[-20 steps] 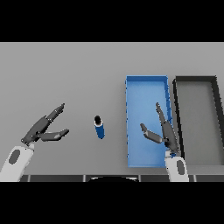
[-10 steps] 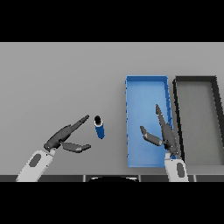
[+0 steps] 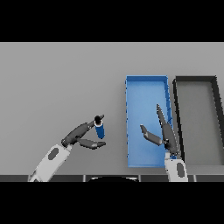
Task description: Pick up the blue pipe and place it into the blue bin.
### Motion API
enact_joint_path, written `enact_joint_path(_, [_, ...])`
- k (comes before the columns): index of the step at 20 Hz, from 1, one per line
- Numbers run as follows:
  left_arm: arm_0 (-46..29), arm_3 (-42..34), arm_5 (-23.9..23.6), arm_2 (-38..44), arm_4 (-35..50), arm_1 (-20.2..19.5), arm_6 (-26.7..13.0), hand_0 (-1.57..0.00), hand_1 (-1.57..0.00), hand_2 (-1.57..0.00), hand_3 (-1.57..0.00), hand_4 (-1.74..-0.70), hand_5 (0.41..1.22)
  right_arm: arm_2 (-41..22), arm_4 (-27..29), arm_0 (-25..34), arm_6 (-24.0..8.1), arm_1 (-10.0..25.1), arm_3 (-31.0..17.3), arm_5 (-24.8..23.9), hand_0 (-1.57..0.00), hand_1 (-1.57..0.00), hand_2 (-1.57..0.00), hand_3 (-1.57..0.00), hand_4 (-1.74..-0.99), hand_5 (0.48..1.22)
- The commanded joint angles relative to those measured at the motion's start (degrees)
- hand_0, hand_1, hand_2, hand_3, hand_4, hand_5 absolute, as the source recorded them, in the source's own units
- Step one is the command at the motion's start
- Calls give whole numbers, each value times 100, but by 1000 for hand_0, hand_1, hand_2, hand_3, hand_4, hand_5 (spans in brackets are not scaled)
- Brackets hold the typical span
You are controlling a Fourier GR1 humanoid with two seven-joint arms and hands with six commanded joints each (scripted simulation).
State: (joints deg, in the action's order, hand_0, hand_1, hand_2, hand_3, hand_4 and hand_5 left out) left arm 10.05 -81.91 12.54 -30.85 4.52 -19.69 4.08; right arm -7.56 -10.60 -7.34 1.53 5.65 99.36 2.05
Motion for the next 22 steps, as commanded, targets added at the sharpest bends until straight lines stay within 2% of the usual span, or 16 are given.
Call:
enact_joint_path(1, [116, 147, -24, -38, -116, 64, 3, 1, 1, 1, 1, -1136, 459, 15, 6, 61, -3, 14, -13, 4, 1, 1, 1, 1, -1204, 607])
enact_joint_path(4, [275, 338, 107, -17, 83, 355, 173, 1, 1, 1, 1, -1171, 495, -14, -32, 10, 18, -10, 28, -18, 1, 1, 1, 1, -1204, 607])
enact_joint_path(7, [382, 571, 15, 19, 104, 627, 290, 1, -2, -39, -6, -1240, 558, 7, -5, -72, 103, 14, 3, 6, 1, 1, 1, 1, -1204, 605])
enact_joint_path(8, [376, 599, -10, 31, 128, 693, 326, 1, -40, -110, -43, -1267, 585, 32, -16, -55, 95, 58, 25, 3, 1, 1, 1, 1, -1196, 603])
enact_joint_path(10, [430, 624, -88, 93, 196, 790, 238, -100, -265, -357, -215, -1317, 651, 33, 19, -62, 79, 14, 4, -1, 1, 1, 1, 1, -1198, 605])
enact_joint_path(11, [342, 612, -70, 106, 296, 854, 286, -289, -458, -539, -486, -1342, 765, 55, 47, -33, 66, 11, 8, -7, 1, 1, 1, 1, -1199, 605])
enact_joint_path(12, [340, 681, -105, 125, 340, 942, 227, -504, -677, -733, -703, -1416, 856, 53, 35, -43, 91, 17, -5, -8, 1, 1, 1, 1, -1196, 604])
enact_joint_path(14, [306, 640, -131, -13, 142, 966, 267, -888, -999, -1035, -1009, -1526, 988, 14, 69, -16, 68, -7, -1, 47, 1, 1, 1, 1, -1195, 604])
enact_joint_path(16, [244, 628, -51, -131, 118, 938, 567, -1134, -1205, -1228, -1174, -1600, 1072, 79, 86, 38, -9, 32, -3, 19, 1, 1, 1, 1, -1198, 604])
enact_joint_path(17, [249, 583, -143, -170, 69, 963, 514, -1221, -1278, -1296, -1225, -1626, 1101, 103, 86, 35, -21, 67, 22, 14, 1, 1, 1, 1, -1195, 603])
enact_joint_path(20, [215, 467, -227, -137, 66, 931, 706, -1392, -1421, -1430, -1351, -1680, 1160, 65, 113, 33, -24, 17, -31, 54, 1, 1, 1, 1, -1192, 602])
enact_joint_path(22, [260, 291, -410, -117, 79, 1049, 677, -1456, -1475, -1481, -1406, -1702, 1182, 23, 53, 35, 23, 16, -9, 47, 1, 1, 1, 1, -1189, 603])
